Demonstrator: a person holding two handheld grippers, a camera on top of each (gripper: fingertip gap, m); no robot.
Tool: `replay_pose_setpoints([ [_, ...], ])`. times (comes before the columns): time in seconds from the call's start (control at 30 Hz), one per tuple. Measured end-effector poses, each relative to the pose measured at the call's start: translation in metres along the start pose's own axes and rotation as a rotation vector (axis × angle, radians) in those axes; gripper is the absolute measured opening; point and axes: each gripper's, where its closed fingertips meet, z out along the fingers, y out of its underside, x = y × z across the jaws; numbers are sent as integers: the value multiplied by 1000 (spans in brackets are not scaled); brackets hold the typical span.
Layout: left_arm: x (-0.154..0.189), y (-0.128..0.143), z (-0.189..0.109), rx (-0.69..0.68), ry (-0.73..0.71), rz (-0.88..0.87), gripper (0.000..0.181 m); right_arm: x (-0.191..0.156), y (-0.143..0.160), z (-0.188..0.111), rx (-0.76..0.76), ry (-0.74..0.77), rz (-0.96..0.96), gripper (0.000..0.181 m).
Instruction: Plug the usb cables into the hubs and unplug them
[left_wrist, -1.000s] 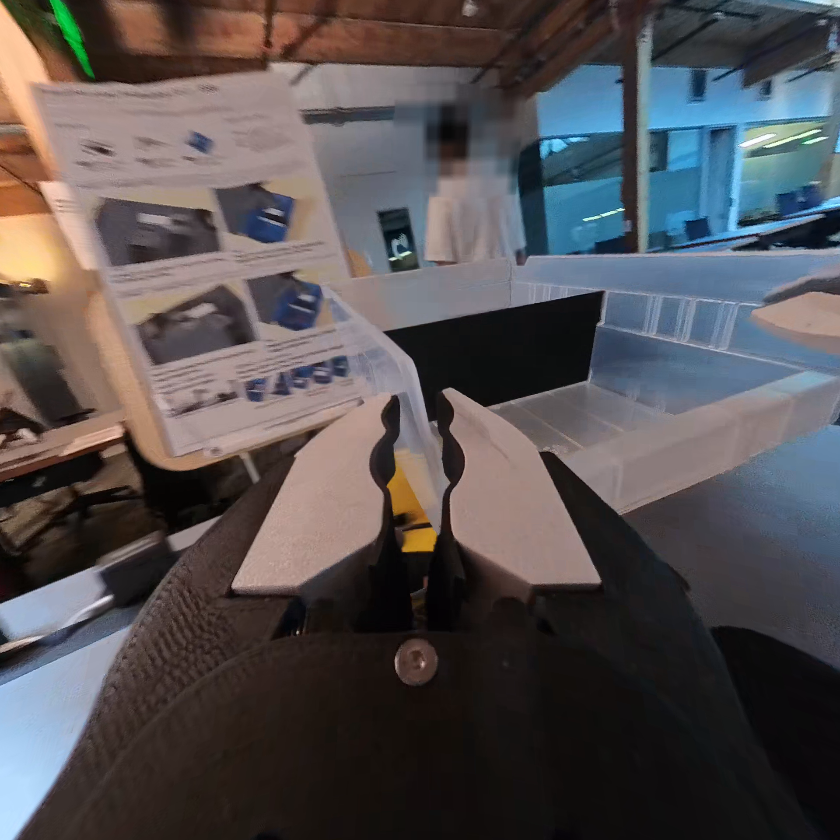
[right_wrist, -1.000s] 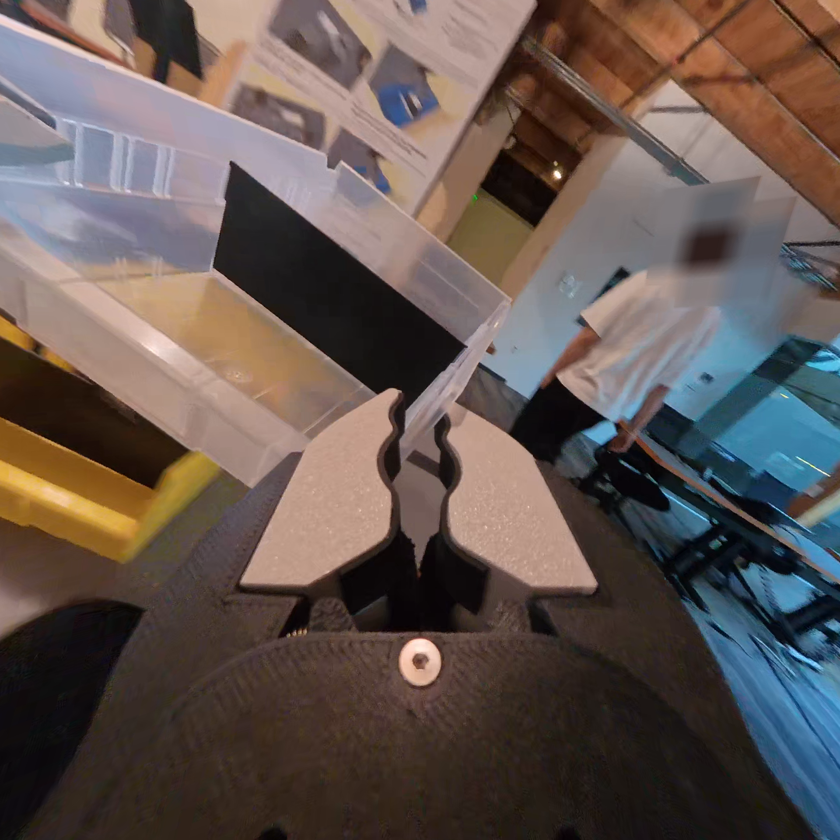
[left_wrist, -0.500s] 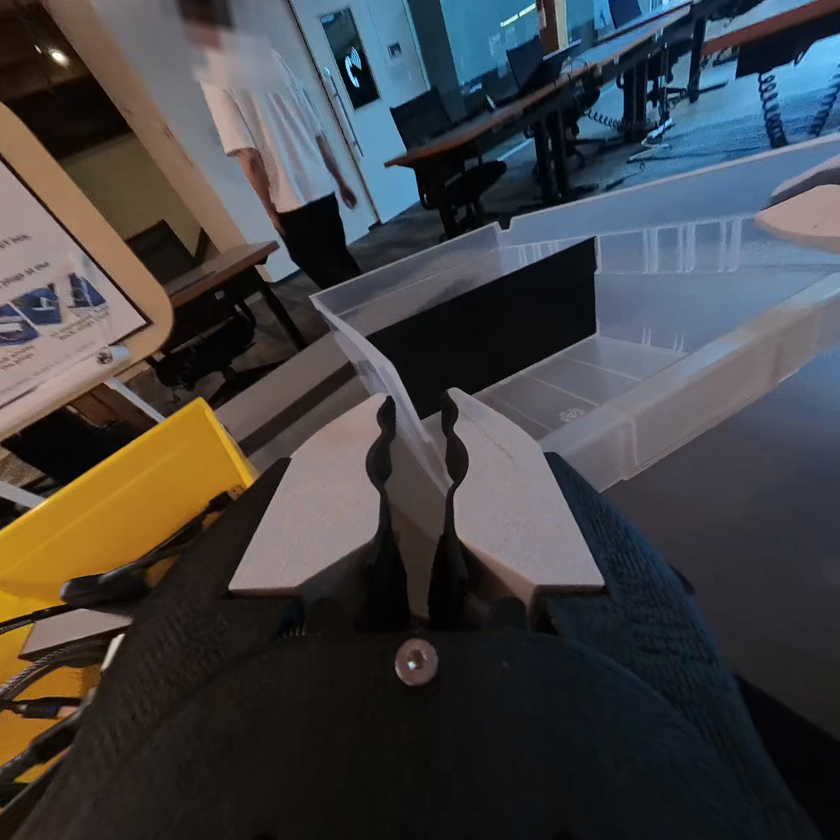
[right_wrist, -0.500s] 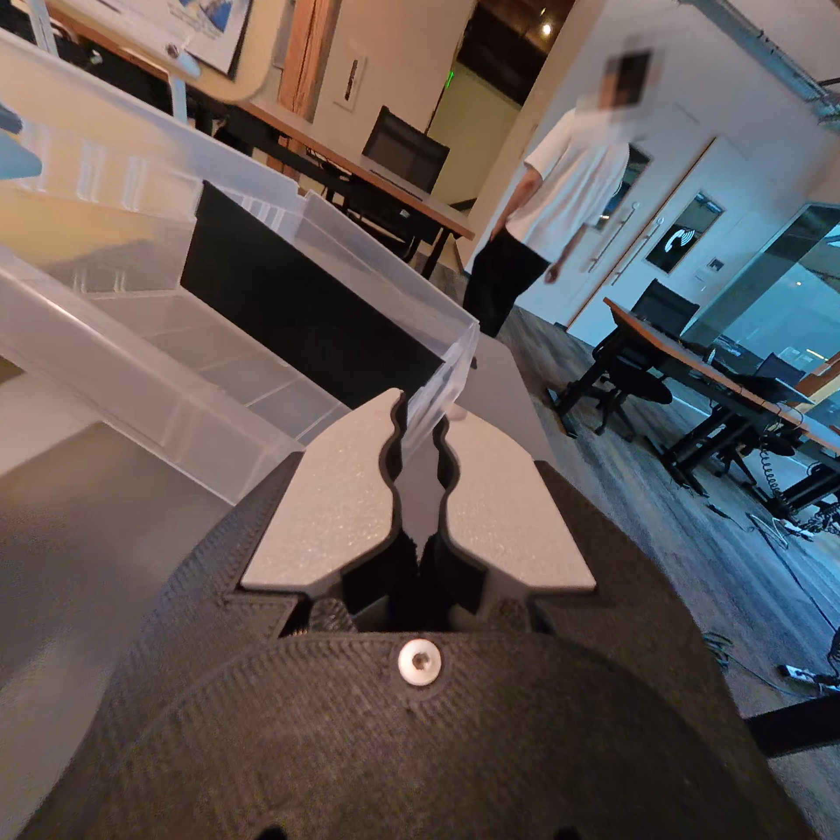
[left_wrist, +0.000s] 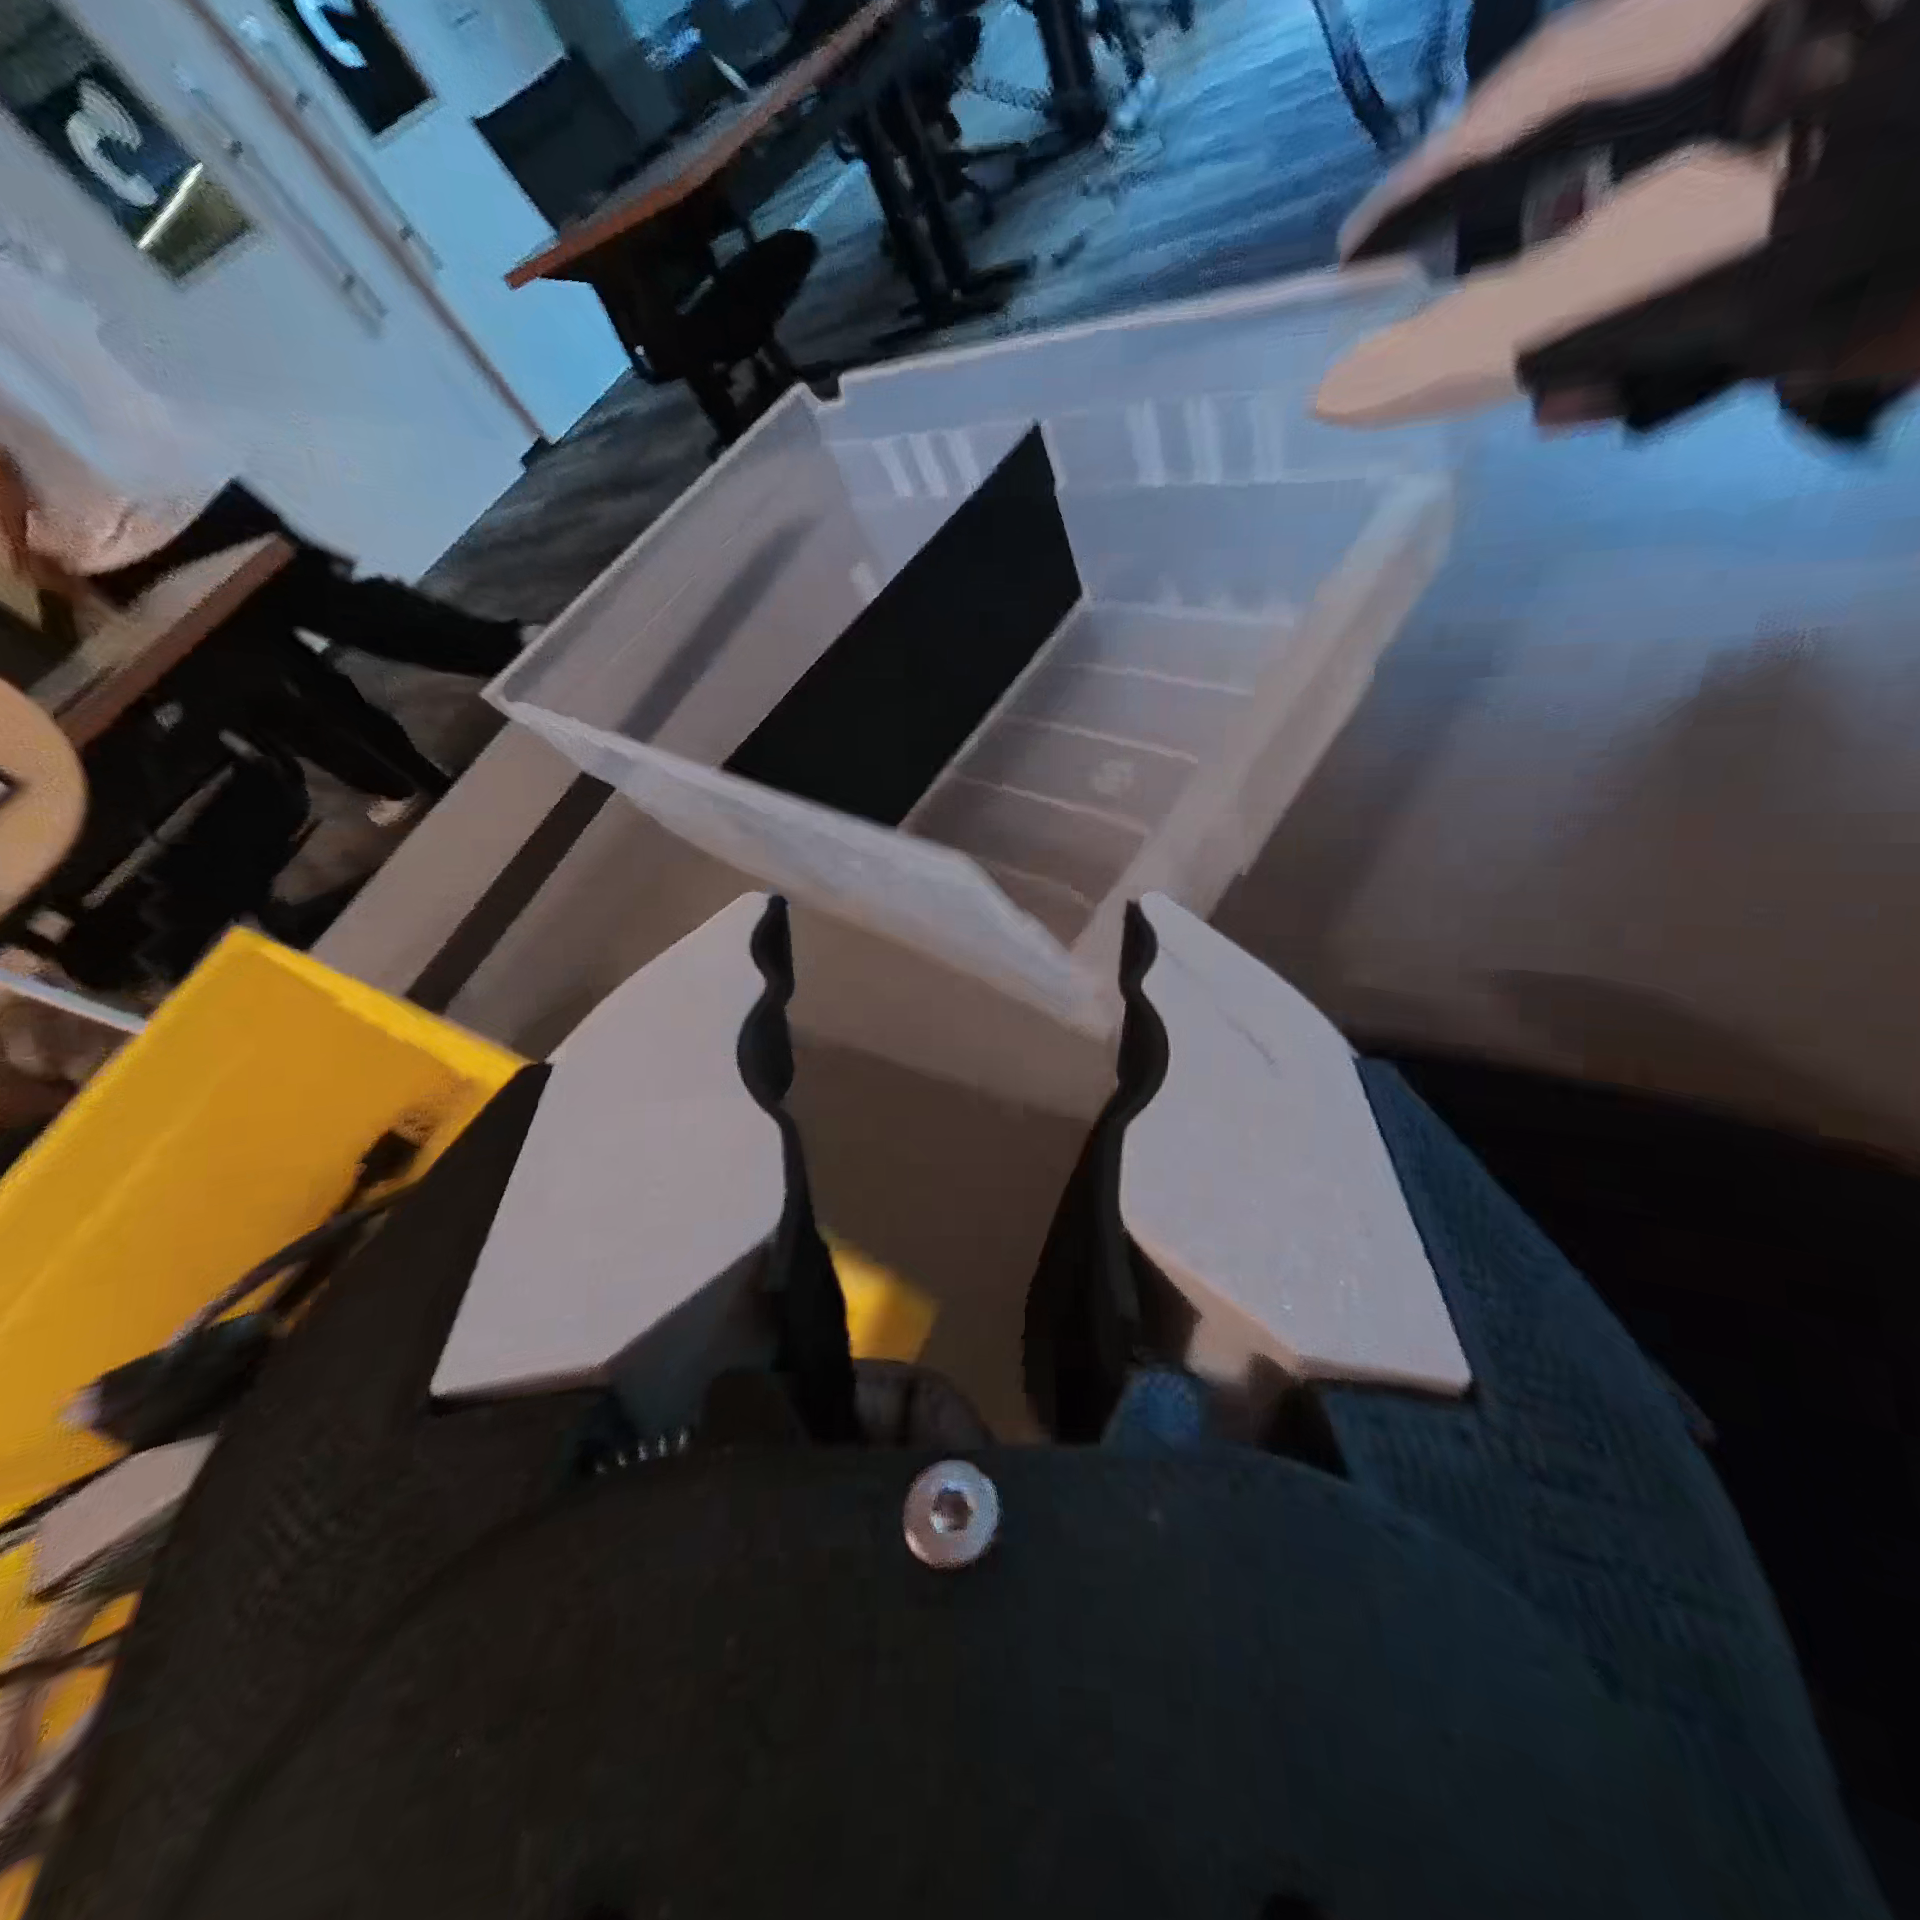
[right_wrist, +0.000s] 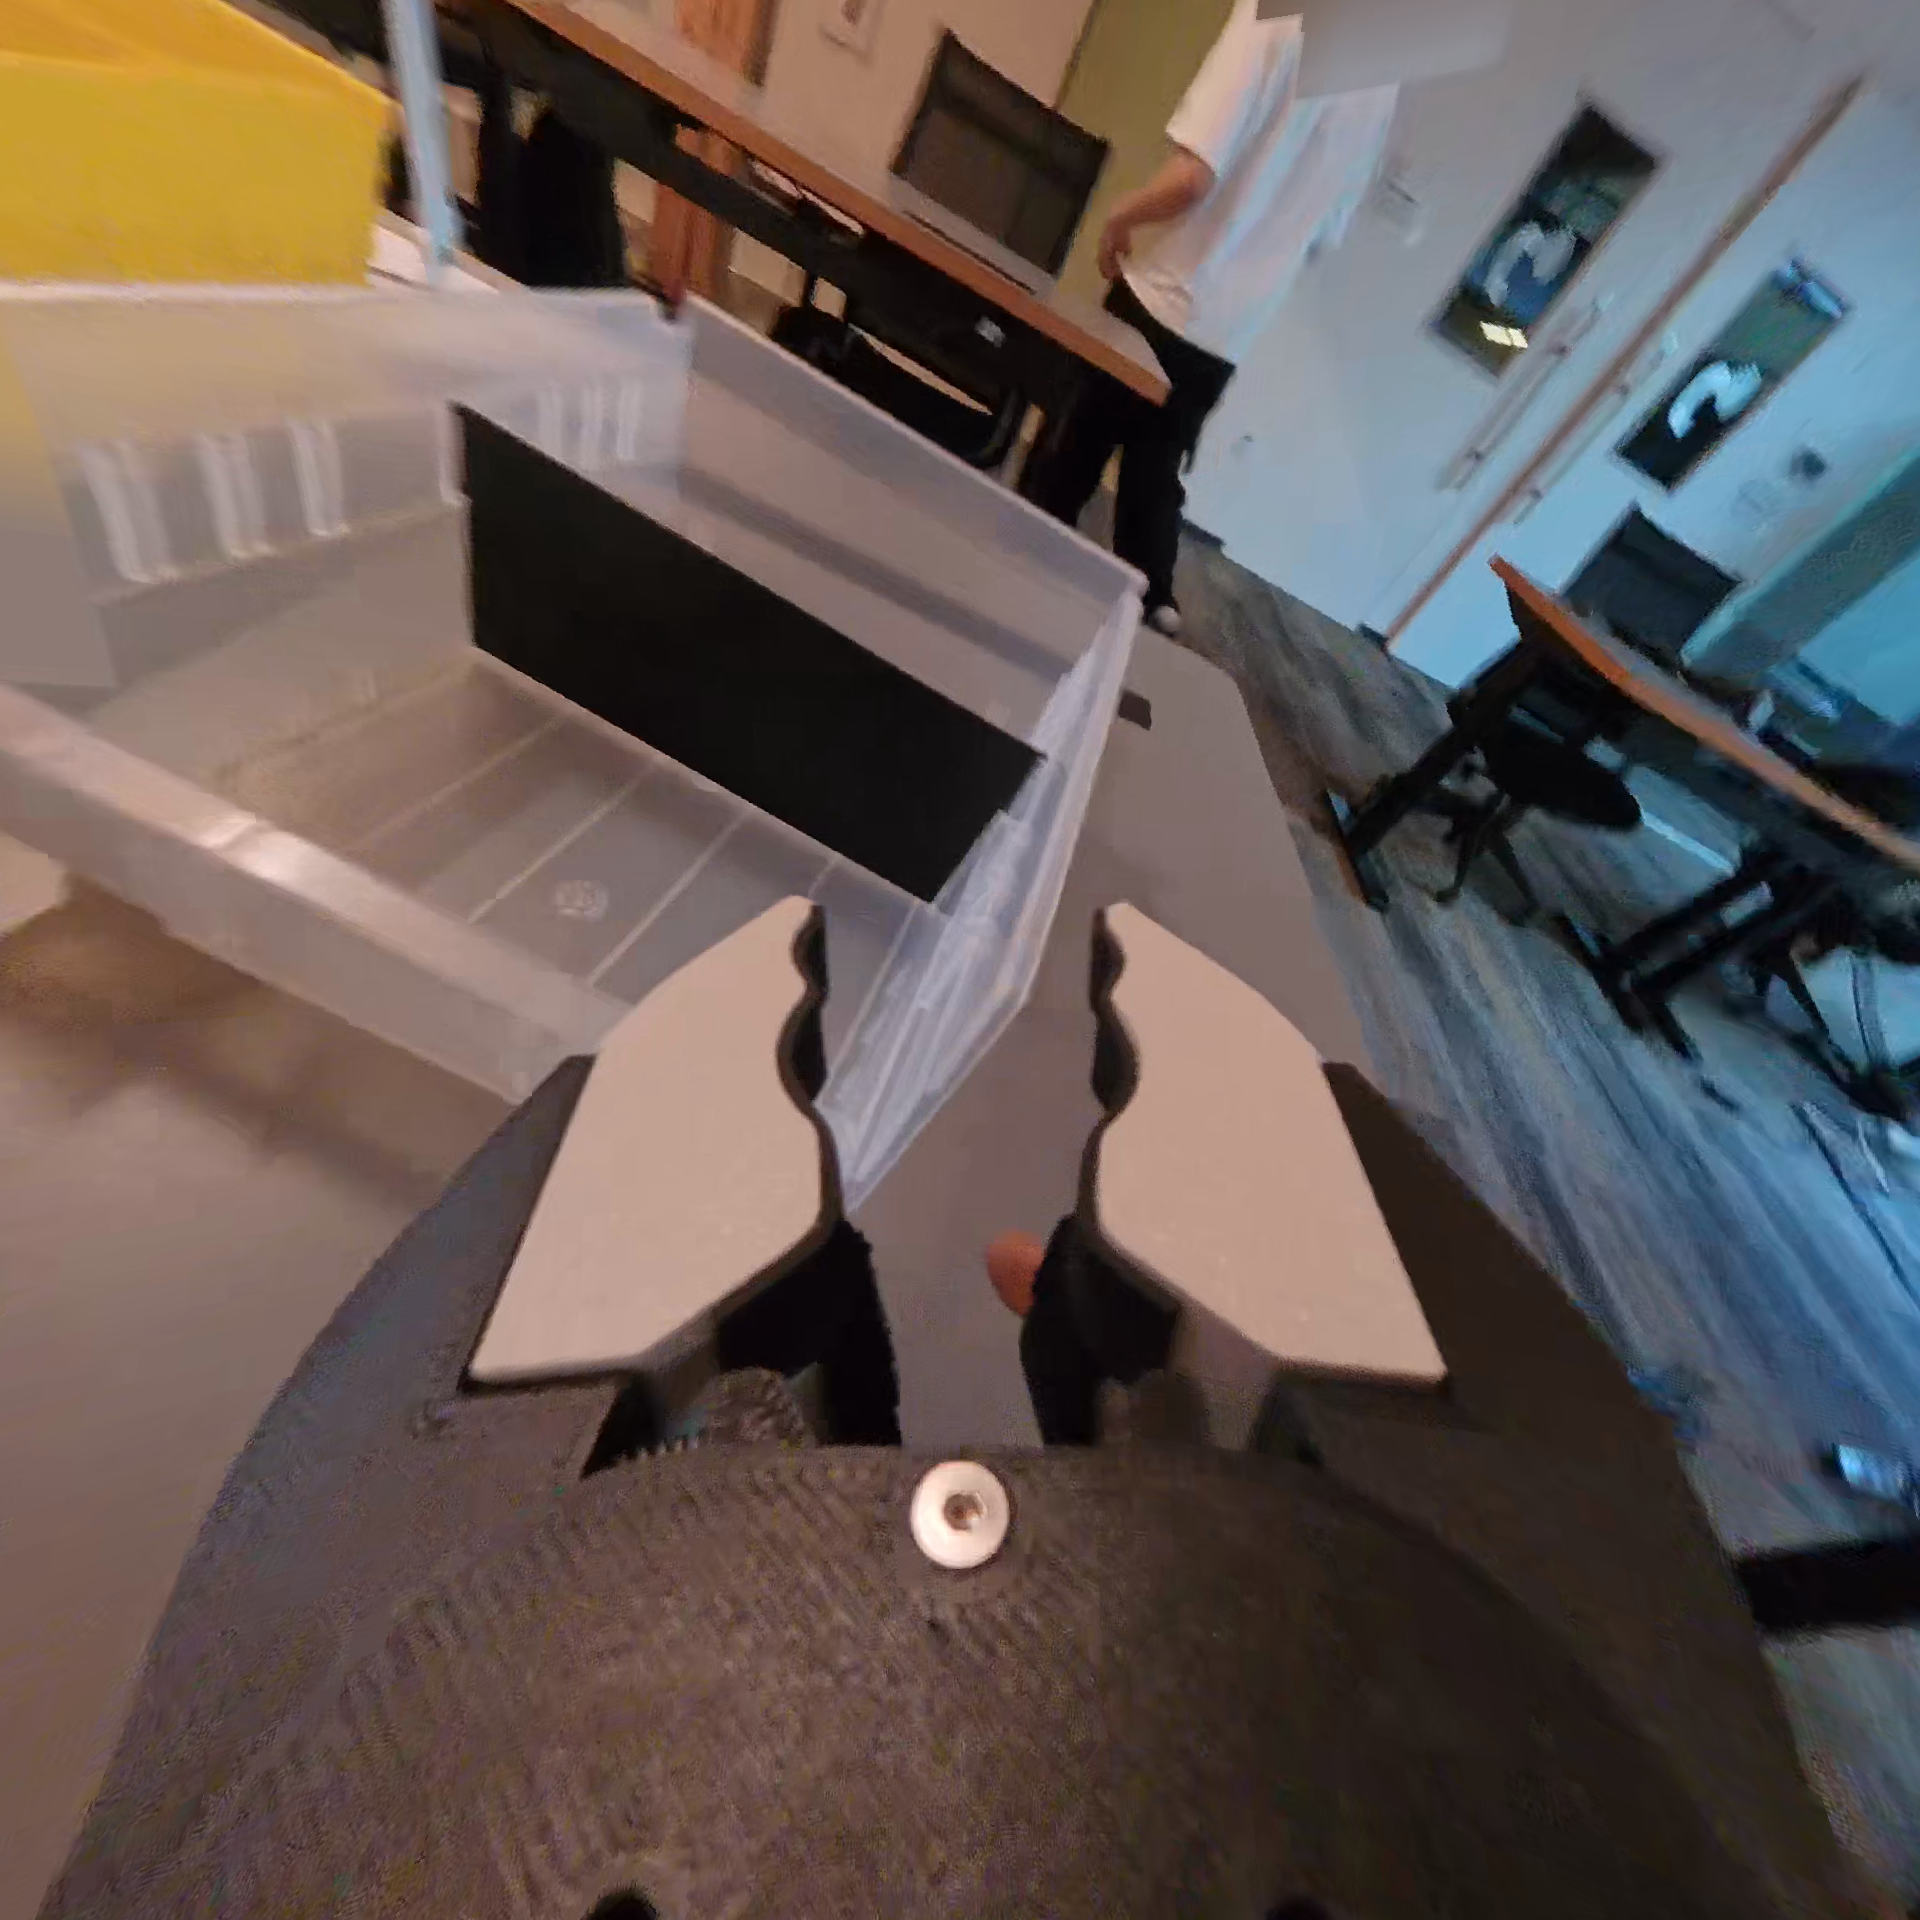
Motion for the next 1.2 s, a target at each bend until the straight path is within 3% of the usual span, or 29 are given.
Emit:
replay_pose_setpoints([
  [0.07,-5,32,-25,-146,62,129,61,-17,-17,-11,46,-107,-101,54],
  [0.13,-20,81,-47,-361,96,215,61,-49,-26,-21,63,-293,-303,58],
  [0.23,-48,153,-71,-614,100,326,60,-92,-14,-21,-53,-501,-535,60],
  [0.27,-56,172,-76,-672,93,348,46,-103,-7,-18,-103,-547,-592,58],
  [0.33,-69,183,-78,-609,97,333,34,-110,8,-6,-192,-548,-733,52],
  [0.43,-94,203,-95,-673,103,322,35,-110,29,10,-326,-515,-892,47],
  [0.63,-136,242,-140,-729,71,316,36,-106,39,24,-411,-481,-968,30],
  [0.9,-168,297,-245,-807,-29,253,35,-107,39,25,-408,-486,-951,30],
  [1.2,-178,342,-354,-858,-193,177,35,-100,42,22,-367,-476,-913,31],
])
